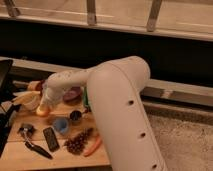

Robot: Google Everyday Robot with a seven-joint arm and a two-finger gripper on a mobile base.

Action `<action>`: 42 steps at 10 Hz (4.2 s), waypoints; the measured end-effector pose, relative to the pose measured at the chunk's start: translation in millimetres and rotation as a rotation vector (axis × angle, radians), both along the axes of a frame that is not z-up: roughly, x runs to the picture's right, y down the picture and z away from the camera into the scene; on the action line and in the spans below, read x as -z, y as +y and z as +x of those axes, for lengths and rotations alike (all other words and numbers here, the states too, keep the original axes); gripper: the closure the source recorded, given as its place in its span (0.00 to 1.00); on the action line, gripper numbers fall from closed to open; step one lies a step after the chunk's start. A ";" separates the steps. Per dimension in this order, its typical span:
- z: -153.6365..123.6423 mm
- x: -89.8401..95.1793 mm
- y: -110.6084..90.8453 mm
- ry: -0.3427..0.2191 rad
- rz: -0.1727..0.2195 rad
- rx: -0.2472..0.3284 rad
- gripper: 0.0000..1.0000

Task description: Place apple in tray

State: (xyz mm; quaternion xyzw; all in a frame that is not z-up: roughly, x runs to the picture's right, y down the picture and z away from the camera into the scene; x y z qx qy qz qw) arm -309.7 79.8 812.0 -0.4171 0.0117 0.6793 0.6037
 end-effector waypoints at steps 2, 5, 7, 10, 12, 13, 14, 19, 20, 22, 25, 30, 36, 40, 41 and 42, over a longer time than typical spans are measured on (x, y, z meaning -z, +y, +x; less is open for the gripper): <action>34.8 -1.4 -38.3 0.059 0.032 -0.047 1.00; 108.6 -1.7 -73.8 0.160 0.059 -0.166 1.00; 155.9 4.0 -78.3 0.197 0.068 -0.256 1.00; 171.4 7.8 -78.4 0.206 0.072 -0.292 1.00; 170.5 8.1 -78.2 0.205 0.071 -0.292 1.00; 171.0 8.0 -78.3 0.207 0.071 -0.295 1.00; 174.2 9.6 -81.5 0.220 0.087 -0.311 1.00; 259.5 42.6 -114.5 0.357 0.237 -0.479 1.00; 274.1 45.0 -114.8 0.382 0.248 -0.506 1.00; 303.3 37.3 -106.4 0.433 0.232 -0.574 1.00; 327.3 8.0 -94.3 0.471 0.180 -0.627 1.00; 353.2 -70.3 -77.0 0.494 0.058 -0.659 1.00; 346.4 -99.2 -55.5 0.461 -0.024 -0.664 0.72; 343.8 -108.1 -48.6 0.457 -0.050 -0.658 0.34; 343.2 -108.6 -52.3 0.458 -0.049 -0.646 0.25; 340.4 -108.0 -55.5 0.456 -0.048 -0.628 0.23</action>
